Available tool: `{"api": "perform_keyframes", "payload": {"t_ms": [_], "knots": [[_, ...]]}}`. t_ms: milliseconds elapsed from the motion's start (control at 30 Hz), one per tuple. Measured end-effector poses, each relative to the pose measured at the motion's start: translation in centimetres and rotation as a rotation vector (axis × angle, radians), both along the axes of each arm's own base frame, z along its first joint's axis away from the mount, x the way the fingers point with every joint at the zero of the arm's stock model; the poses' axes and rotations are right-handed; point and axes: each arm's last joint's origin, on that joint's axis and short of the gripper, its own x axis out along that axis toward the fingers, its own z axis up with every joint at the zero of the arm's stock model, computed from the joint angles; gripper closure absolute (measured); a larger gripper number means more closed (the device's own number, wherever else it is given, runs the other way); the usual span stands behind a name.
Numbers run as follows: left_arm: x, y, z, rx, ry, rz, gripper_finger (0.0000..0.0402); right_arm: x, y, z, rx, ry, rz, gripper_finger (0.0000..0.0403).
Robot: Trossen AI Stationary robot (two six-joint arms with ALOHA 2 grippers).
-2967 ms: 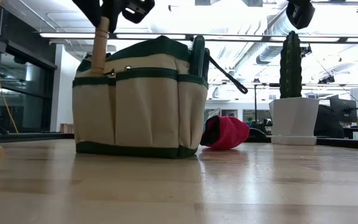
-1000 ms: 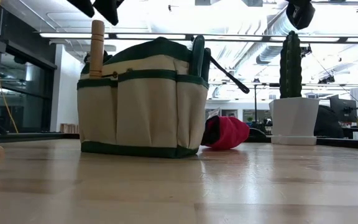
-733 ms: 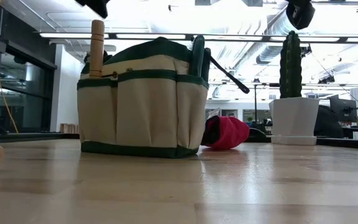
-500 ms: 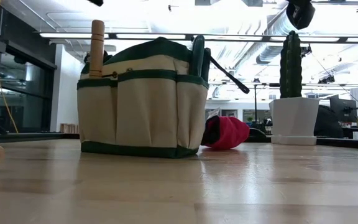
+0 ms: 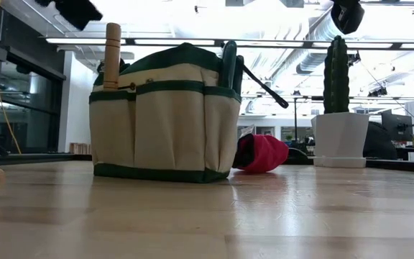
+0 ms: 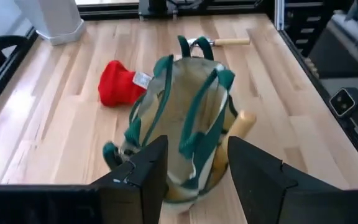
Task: Pick & Place Garden tools in Gardening bag
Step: Put the light brown trowel into the gardening bag
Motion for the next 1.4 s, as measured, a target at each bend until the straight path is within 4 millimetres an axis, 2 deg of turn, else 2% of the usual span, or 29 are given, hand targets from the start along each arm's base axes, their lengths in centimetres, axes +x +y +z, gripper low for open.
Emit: {"api": "perform_keyframes", "payload": {"t_ms": [233,667,1400], "knots": [[-2.6,0.6,-1.9,-0.051,-0.152,0.054,0.0241,0.0,0.0,0.0,0.000,0.000,0.000,0.0261],[-6.4,1.5,-5.2,-0.090,-0.312,0.073,0.0241,0.0,0.0,0.0,0.000,0.001,0.000,0.0261],[-6.8,1.5,-5.1,-0.123,-0.346,0.079,0.0241,0.0,0.0,0.0,0.000,0.000,0.000,0.0261]]}}
